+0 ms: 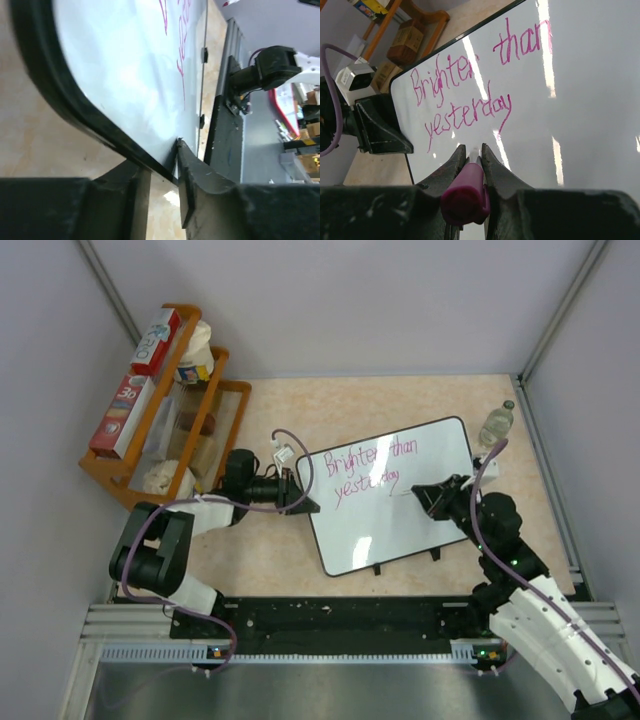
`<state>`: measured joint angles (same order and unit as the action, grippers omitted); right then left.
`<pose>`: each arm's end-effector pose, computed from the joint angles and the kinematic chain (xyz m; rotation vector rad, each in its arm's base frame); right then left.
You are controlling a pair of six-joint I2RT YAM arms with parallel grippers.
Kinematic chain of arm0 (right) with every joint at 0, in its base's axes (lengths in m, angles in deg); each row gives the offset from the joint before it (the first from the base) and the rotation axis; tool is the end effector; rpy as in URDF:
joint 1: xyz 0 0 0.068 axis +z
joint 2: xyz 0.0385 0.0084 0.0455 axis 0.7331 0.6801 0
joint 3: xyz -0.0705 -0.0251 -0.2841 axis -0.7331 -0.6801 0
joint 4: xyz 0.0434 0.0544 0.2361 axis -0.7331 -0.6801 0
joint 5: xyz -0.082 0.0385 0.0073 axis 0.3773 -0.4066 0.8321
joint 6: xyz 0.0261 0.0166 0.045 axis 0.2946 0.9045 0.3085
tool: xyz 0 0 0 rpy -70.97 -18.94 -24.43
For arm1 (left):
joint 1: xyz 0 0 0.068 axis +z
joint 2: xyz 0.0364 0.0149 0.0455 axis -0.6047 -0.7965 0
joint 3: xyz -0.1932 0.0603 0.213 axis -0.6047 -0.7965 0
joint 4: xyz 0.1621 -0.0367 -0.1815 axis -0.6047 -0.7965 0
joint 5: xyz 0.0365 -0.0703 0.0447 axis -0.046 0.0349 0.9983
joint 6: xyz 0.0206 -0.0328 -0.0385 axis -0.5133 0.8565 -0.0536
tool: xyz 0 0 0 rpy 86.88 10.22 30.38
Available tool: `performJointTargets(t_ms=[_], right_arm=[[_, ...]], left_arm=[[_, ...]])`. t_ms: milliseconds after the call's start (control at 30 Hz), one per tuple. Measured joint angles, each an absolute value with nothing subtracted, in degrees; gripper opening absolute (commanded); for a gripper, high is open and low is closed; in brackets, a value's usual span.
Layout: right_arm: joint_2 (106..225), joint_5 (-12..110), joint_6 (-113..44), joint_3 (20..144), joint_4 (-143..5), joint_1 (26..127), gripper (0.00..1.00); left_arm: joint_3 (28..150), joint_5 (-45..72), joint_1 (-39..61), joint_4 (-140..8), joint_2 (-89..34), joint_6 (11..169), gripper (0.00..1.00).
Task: Write a sentence on the whiteboard
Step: Write with the whiteboard marker on the whiteboard, then put down the whiteboard marker at the corner of the board.
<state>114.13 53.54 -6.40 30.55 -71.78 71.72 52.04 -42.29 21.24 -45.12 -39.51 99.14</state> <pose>0.1042 0.0496 0.2759 0.1223 1.7922 0.7939 0.2545 -0.1072 0.2105 0.6449 2.0055 -1.5396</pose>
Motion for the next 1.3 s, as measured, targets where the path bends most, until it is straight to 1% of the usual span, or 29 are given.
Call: performJointTargets(t_ms=[167, 367, 400, 467, 500, 867, 1167, 1300], right_arm=[[113.2, 52.9, -5.8, 30.6, -72.7, 71.7, 0.00], [112.7, 51.4, -4.3, 30.6, -72.8, 71.7, 0.00], [112.4, 51.1, -3.9, 30.5, -72.8, 71.7, 0.00], [111.6, 50.4, -3.3, 29.9, -72.8, 71.7, 0.00], [111.5, 50.3, -3.3, 29.8, -72.9, 71.7, 0.00], [107.9, 44.5, 1.2, 28.3, -76.7, 71.7, 0.00], [101.2, 37.8, 8.3, 22.0, -84.9, 71.7, 0.00], [98.3, 35.5, 11.8, 18.9, -88.5, 71.7, 0.00]], left_arm=[[50.0, -38.8, 20.7, -45.1, -39.0, 96.3, 0.56], [49.0, -35.2, 20.6, -45.7, -34.6, 95.5, 0.72], [48.8, -34.4, 20.6, -45.8, -33.3, 95.4, 0.87], [48.3, -33.0, 20.6, -45.9, -30.5, 95.4, 0.98], [48.0, -32.1, 20.6, -46.2, -28.9, 95.5, 0.99], [46.0, -18.1, 20.6, -51.5, -12.9, 96.8, 0.99], [46.0, 0.3, 20.6, -58.1, 3.2, 98.5, 0.99], [46.0, 7.4, 20.6, -58.4, 7.3, 100.4, 0.99]])
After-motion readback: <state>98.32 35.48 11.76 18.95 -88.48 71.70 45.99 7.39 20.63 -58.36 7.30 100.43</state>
